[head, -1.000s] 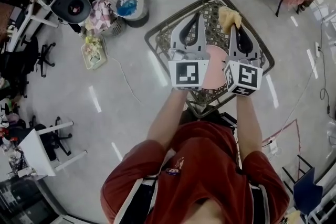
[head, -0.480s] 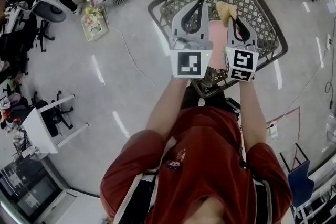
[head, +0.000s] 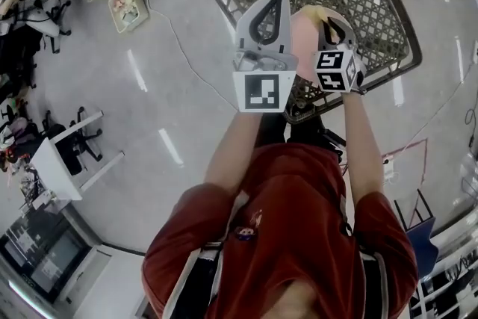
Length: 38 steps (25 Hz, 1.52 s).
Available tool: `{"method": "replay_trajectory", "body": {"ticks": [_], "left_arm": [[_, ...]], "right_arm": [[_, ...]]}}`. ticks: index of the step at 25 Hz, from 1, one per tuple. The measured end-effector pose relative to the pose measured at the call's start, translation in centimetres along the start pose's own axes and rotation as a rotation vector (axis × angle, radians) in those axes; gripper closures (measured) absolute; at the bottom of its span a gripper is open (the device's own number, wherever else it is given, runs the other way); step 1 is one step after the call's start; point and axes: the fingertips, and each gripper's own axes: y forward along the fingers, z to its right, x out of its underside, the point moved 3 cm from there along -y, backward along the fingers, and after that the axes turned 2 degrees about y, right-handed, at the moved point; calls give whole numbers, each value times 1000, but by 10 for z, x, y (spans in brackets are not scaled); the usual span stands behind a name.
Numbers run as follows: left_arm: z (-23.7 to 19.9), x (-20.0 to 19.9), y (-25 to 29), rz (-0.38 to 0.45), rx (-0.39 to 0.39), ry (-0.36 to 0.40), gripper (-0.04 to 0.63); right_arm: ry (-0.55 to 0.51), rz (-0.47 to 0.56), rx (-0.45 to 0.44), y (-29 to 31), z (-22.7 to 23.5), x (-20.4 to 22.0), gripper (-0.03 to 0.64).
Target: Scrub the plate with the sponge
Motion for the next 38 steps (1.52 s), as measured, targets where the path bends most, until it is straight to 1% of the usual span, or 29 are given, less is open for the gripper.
{"method": "replay_trajectory", "body": {"ticks": [6, 8, 10, 14, 17, 19, 23, 25, 28, 35, 38], "left_arm": [[-5, 23, -3, -41, -18, -12, 581], [-6, 29, -4, -45, -22, -16, 581], [-7, 34, -5, -66, -16, 1, 581], [-14, 44, -6, -91, -18, 0, 583], [-16, 48, -6, -90, -25, -25, 582], [-15, 49, -6, -102, -15, -2, 581], [-16, 54, -5, -101, -26, -33, 581], [-15, 55, -5, -103, -13, -15, 581], [-14, 55, -6, -99, -4, -5, 583], [-14, 57, -15, -97, -17, -43, 581], [-13, 57, -19, -100, 2, -8, 582]], "right_arm": [[-168, -138, -53, 34, -17, 27, 575], [-225, -168, -74, 43, -22, 34, 574], [-276, -193, -96, 51, -27, 39, 574], [-345, -233, -128, 68, -35, 49, 574], [-400, -243, -131, 76, -38, 53, 575], [-427, -249, -134, 79, -38, 52, 574], [-473, -260, -148, 84, -42, 51, 574], [-497, -260, -146, 84, -44, 51, 574], [-534, -254, -144, 81, -48, 51, 574], [-594, -238, -156, 61, -67, 53, 574], [-609, -235, -162, 54, -75, 56, 574]]}}
